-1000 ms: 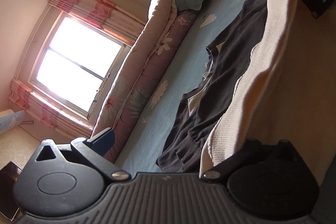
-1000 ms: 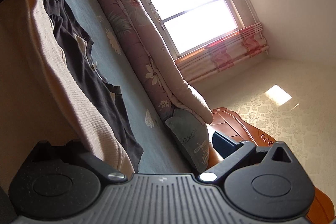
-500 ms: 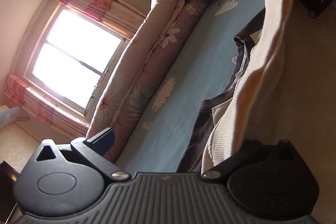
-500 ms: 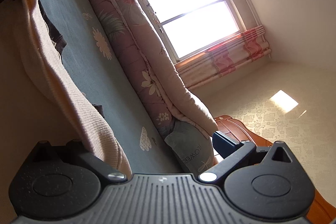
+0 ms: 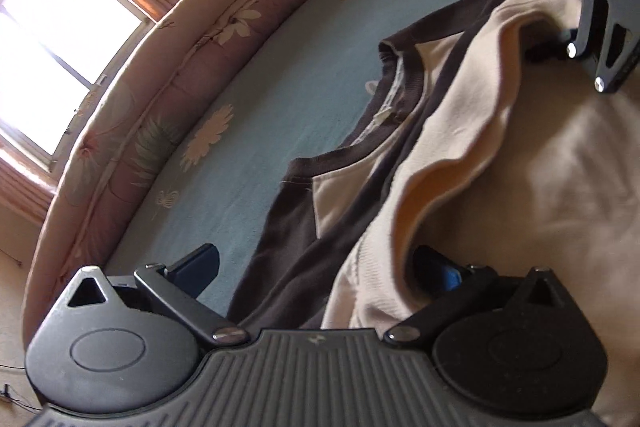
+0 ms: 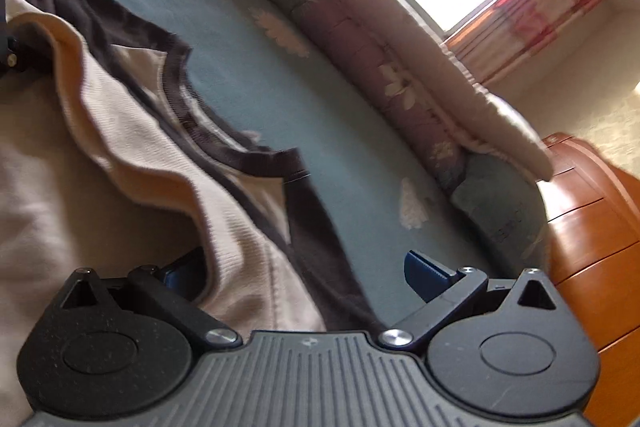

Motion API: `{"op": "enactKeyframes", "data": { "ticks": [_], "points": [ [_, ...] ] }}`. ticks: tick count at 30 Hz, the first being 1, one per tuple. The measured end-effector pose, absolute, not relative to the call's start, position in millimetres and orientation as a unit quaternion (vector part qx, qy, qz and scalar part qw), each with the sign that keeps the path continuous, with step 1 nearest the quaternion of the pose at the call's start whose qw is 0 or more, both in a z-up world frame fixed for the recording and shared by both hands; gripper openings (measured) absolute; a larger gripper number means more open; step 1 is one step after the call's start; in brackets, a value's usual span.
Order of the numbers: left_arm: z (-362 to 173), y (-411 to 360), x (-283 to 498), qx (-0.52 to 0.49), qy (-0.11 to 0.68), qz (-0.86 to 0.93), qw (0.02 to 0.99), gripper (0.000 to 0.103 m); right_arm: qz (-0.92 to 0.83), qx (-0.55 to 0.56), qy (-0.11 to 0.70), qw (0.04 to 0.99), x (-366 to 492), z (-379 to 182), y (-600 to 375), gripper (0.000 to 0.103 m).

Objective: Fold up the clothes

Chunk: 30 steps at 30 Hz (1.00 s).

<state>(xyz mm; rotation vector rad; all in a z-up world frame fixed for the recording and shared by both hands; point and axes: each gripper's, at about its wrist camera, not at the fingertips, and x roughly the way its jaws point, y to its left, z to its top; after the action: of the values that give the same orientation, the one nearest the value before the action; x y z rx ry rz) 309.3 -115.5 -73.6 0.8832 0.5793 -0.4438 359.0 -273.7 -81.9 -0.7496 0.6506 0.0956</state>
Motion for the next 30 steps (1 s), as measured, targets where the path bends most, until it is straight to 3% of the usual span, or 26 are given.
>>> {"op": "enactKeyframes", "data": {
  "ticks": [6, 10, 19, 30],
  "points": [
    [-44.7, -80.1, 261.9, 0.326, 0.304, -0.255, 0.858, 0.102, 0.139, -0.251, 0.35, 0.892, 315.6, -47.9, -294.5, 0.103],
    [-45.0, -50.7, 254.1, 0.296, 0.322, -0.248, 0.864, 0.102, 0.141, -0.239, 0.354, 0.893, 294.2, -50.5, -313.2, 0.103],
    [-72.8, -46.6, 287.1, 0.335, 0.334, -0.211, 0.855, 0.103, 0.104, -0.274, 0.366, 0.884, 310.8, -71.0, -331.8, 0.103],
    [-51.4, -19.5, 367.3, 0.274, 0.302, -0.117, 0.906, 0.102, 0.03, -0.209, 0.337, 0.917, 381.0, -55.8, -367.7, 0.103]
  ]
}}
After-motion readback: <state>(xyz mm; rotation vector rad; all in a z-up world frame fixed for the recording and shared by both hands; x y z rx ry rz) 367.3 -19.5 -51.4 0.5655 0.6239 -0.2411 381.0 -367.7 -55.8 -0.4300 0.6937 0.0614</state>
